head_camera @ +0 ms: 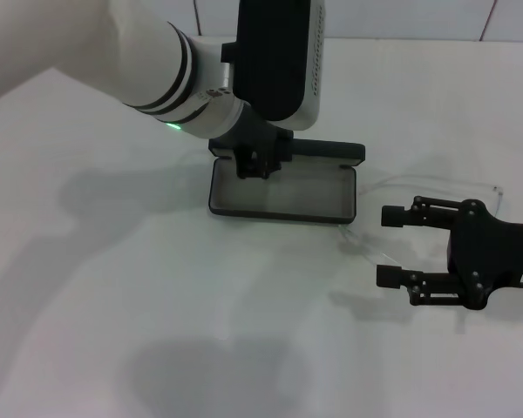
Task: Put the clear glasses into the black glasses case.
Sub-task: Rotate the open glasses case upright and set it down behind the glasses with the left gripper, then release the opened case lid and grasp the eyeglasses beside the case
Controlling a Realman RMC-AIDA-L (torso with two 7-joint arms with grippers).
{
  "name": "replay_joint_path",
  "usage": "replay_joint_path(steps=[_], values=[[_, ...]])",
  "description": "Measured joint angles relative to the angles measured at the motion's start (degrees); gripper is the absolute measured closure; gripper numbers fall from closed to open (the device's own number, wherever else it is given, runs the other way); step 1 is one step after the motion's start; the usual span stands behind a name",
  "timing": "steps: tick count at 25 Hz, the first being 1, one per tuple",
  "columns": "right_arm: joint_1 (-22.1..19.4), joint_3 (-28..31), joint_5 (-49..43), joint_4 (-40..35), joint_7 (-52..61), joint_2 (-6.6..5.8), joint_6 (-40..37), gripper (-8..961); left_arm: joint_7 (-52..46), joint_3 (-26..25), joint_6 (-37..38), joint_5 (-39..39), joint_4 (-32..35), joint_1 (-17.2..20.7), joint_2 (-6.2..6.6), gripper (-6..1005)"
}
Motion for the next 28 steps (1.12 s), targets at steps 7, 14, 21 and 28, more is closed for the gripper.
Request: replay_joint_path(steps=[7,14,21,28], values=[[-0.04,0.28,-0.02,0.15,-0.29,-0.08,0.05,203,2.05,-1.61,-0.57,-3.75,-0.61,0.13,0.02,763],[0.2,0.46,-0.02,0.6,-1.09,-0.14,0.05,203,1.85,-1.55,-3.09,-3.21,-1.62,0.7,-0.08,750],[0.36,0.48,-0.02,0.62,-1.2,-0.18,0.05,203,1.64,-1.74,-3.45,-3.18,-0.82,1.08,-0.12,734],[0.12,0.55,0.49,0.62,-1.23,-0.19,0.05,204,2.07,-3.68,-3.58,-11.67,10.52,7.13,-0.02,727]])
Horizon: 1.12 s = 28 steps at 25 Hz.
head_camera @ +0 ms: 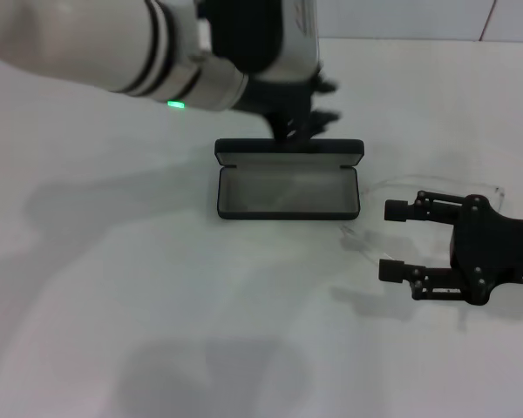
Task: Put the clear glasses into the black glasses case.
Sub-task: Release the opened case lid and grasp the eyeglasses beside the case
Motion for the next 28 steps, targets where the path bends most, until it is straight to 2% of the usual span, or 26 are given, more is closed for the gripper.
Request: replay_joint_path(steps=[5,7,10,12,15,19,25,28], values=[[-0.24,0.0,0.25,-0.01,0.0,-0.05,0.04,204,3.75,-3.27,-0.18,-13.37,12.49,8.89,0.05,726],[-0.3,0.0,0.58,-0.01,0.0,-0.1,0.1,204,6.03,-5.73,-0.08,-22.34,14.75,12.58,0.1,725],[-0.26,-0.01,0.95,-0.01,0.03,-0.15,0.15,204,10.14,-11.03,0.21,-37.84,14.1,18.19,0.08,725],[-0.2,-0.01,0.99,0.0,0.08,-0.16,0.16,204,12.61,-14.91,1.0,-48.38,11.07,21.27,0.05,724],[-0.33,0.27,1.0,-0.01,0.22,-0.17,0.19,204,13.95,-19.77,5.11,-58.35,5.58,23.25,0.14,719],[-0.28,0.76,1.0,0.23,0.41,-0.27,0.25,204,11.79,-25.51,13.71,-60.4,-2.79,23.09,0.33,710],[0.24,1.17,1.02,-0.19,1.57,-0.34,0.27,204,3.71,-30.08,19.84,-54.33,-12.81,21.77,1.48,696],[0.28,2.23,0.97,-1.12,3.42,-0.58,0.23,204,0.14,-32.04,20.44,-47.89,-13.31,22.18,1.15,567]])
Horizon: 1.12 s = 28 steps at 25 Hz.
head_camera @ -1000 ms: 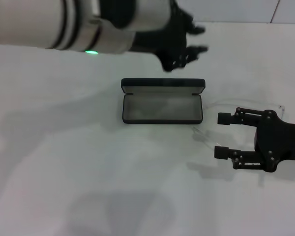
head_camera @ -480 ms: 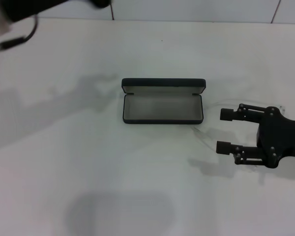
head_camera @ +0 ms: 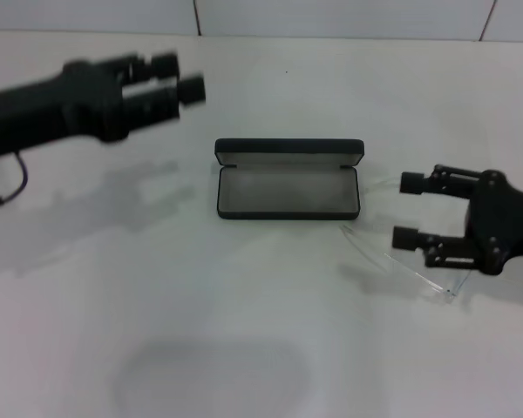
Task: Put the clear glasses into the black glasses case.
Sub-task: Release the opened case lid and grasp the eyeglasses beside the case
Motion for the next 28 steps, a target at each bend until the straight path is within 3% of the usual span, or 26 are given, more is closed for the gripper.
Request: replay_joint_path(steps=[6,9,11,15,17,20,24,28], values=[[-0.57,1.99,-0.88,-11.38,8.88,-1.84,-0.48,204,3.05,-0.28,1.21,3.76,2.02,3.57,-0.92,366],[1.24,2.39,-6.21,-23.31,22.01,-4.4,-0.72,204,4.45,-0.29,1.69,3.84,1.0,4.34,-0.88,280],[4.98,2.47,-13.43,-31.44,31.08,-6.8,-2.13,204,6.02,-0.31,2.51,4.15,-0.46,4.39,-0.81,244],[14.35,3.15,-22.47,-37.46,39.74,-10.04,-8.95,204,10.7,-0.64,4.19,4.01,-4.74,3.97,-0.81,214],[17.93,3.01,-25.94,-38.94,40.31,-10.85,-12.41,204,13.15,-0.49,4.52,3.73,-6.08,3.9,-0.91,214],[22.9,2.44,-34.74,-42.02,40.24,-10.57,-16.58,204,15.36,0.4,4.61,3.51,-6.59,3.91,-1.08,214],[27.95,0.19,-44.77,-44.48,40.25,-8.32,-20.62,204,16.25,1.02,4.64,1.23,-8.04,3.9,-1.11,214],[29.91,-7.33,-52.48,-45.73,39.5,-6.27,-20.49,204,18.17,0.37,4.9,-2.04,-9.84,4.28,-0.88,214]])
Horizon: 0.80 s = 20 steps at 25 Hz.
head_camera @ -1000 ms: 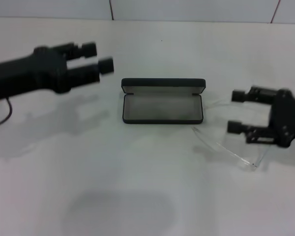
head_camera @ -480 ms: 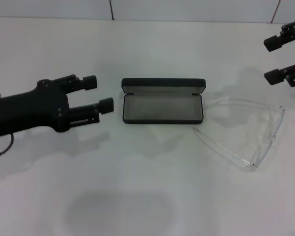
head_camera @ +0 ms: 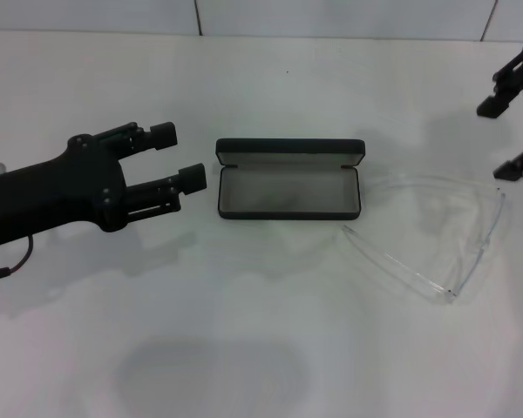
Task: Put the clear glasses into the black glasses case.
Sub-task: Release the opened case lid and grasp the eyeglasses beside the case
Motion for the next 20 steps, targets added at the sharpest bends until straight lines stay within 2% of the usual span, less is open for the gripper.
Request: replay_joint_path(steps=[2,3,5,9,11,14,20], values=[[0.14,-3.45,-2.94,-0.02,-0.6,0.72,0.57,204,0.29,0.03,0.17,0.0,-0.04,-0.02,0.02,214],[0.25,-5.82,-4.92,0.1,-1.31,1.58,0.85,204,0.98,0.28,0.69,0.16,-0.16,-0.18,0.01,215],[0.39,-7.5,-6.22,0.21,-2.21,2.45,0.95,205,2.73,0.8,1.82,0.69,-0.28,-0.36,0.01,215],[1.03,-11.46,-10.15,0.37,-5.55,5.51,1.34,205,4.46,0.89,2.42,0.96,-0.91,-0.38,-0.14,215],[1.11,-13.9,-11.89,0.73,-6.92,6.35,2.03,205,4.6,0.89,2.42,0.97,-1.13,-0.42,-0.19,215],[0.98,-17.69,-12.43,2.32,-8.03,6.6,3.91,205,5.31,0.9,2.43,1.19,-1.55,-0.54,-0.23,215],[-0.25,-21.38,-12.49,5.91,-11.75,6.86,7.33,205,9.32,0.96,2.5,2.94,-2.65,-0.6,-0.25,215]])
